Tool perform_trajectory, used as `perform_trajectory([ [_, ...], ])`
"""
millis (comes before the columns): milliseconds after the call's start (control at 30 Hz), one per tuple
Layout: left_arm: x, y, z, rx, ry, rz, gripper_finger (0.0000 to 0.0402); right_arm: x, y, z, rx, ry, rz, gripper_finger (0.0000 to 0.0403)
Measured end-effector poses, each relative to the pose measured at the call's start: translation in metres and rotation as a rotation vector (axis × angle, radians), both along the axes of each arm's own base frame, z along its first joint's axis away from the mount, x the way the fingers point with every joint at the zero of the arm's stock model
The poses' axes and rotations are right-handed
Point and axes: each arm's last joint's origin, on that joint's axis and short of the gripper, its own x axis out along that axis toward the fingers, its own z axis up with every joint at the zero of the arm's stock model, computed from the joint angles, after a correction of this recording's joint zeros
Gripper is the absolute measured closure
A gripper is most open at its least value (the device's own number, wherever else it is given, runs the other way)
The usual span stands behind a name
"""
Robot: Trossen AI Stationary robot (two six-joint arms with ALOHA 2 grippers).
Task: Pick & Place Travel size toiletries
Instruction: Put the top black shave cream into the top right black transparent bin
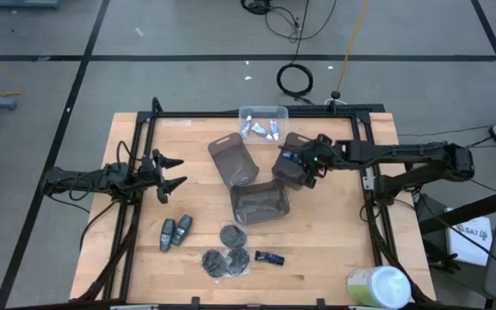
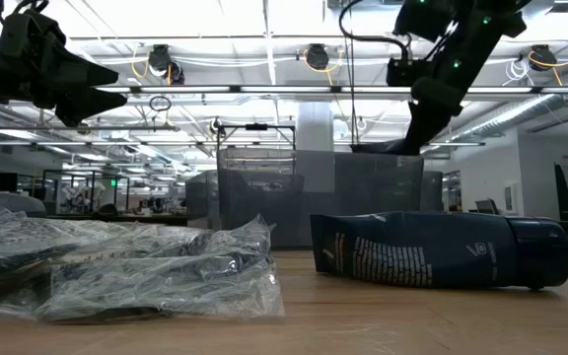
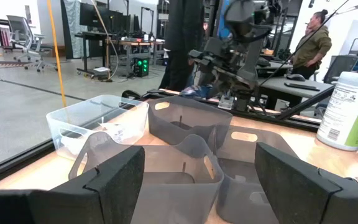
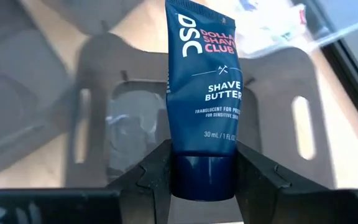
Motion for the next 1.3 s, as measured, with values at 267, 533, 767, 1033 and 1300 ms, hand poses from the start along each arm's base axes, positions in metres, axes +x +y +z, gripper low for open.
perform_trajectory([
  [267,0.000,0.000,0.000,0.000,0.000,0.000,0.0105,-0.012,-0.023,-0.013,-0.003,0.040,-0.087,0.0277],
  [533,0.000,0.000,0.000,0.000,0.000,0.000,0.0105,-0.023,-0.036,-0.027,0.002,0.074,-0.143,0.0277],
  [767,0.000,0.000,0.000,0.000,0.000,0.000,0.0105,-0.023,-0.040,-0.027,-0.009,0.063,-0.147,0.0277],
  [1033,0.000,0.000,0.000,0.000,0.000,0.000,0.0105,-0.020,-0.041,-0.025,-0.023,0.029,-0.144,0.0255],
  [1300,0.000,0.000,0.000,0.000,0.000,0.000,0.0105,-0.020,-0.041,-0.026,-0.020,0.030,-0.142,0.0259],
])
